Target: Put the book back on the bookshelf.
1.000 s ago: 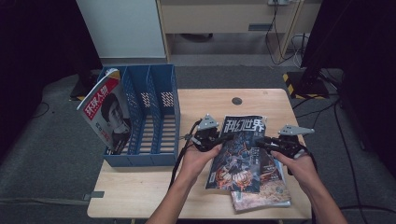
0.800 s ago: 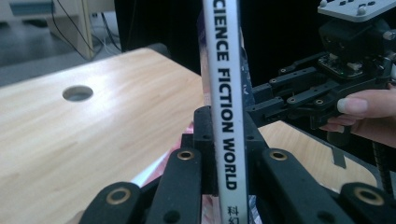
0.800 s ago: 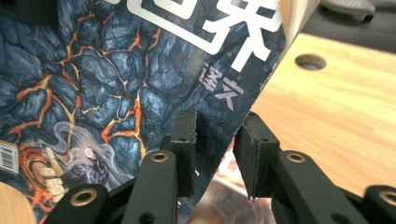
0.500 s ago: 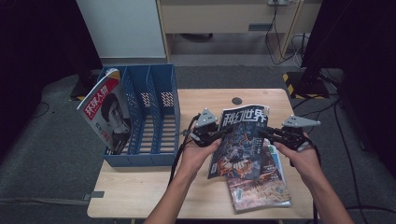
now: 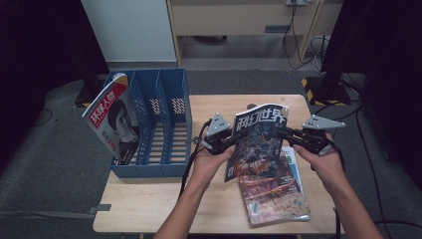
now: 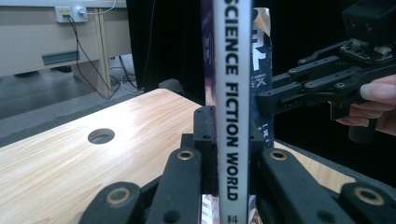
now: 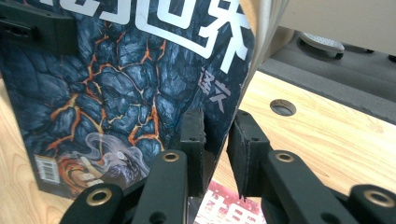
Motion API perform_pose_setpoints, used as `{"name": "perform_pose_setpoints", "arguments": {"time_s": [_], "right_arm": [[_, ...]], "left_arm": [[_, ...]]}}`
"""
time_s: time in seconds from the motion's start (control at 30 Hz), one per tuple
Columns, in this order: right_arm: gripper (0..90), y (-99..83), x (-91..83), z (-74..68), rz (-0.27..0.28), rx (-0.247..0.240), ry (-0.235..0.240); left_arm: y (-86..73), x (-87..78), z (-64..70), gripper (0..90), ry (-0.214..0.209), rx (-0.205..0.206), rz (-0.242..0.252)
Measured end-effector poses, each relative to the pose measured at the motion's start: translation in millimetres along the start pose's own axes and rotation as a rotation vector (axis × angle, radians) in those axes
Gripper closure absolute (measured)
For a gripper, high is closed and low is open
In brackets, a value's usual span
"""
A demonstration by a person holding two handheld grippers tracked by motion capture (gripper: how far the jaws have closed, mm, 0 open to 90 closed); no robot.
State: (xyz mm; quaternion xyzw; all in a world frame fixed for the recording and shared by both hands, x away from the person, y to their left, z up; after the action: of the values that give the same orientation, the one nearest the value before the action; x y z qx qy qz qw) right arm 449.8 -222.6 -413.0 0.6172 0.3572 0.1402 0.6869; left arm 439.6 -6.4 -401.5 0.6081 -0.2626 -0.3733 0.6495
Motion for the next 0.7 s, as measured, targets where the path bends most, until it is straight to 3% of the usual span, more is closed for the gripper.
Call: {"name": "perform_pose_setpoints", "arguments": {"time_s": [0.3,0.7], "right_arm": [[78.4,4.1,-6.3,-14.2,0.018,-0.052,0.019],[80.1,5.2,-11.1,-22.4,0.038,-0.073,0.036]], "left_arm": [[-5.8,-17.3,3.1,81.3,-0.016,-0.005,0.032],[-5.2,-16.1,4.6,76.8,-0.032,-0.015,0.076]]}}
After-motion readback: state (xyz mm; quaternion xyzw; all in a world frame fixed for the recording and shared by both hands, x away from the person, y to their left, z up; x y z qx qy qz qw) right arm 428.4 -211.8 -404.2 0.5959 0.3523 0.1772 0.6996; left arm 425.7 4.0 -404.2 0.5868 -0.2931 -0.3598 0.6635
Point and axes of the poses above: each handheld gripper's, and its own axes: x roughly forward along the jaws, y roughly out of its top, z roughly to its right, the point moved 6 cm from there along x, roughly forward along the jaws, and after that the axes turned 7 degrees about z, right-handed, at the moved point
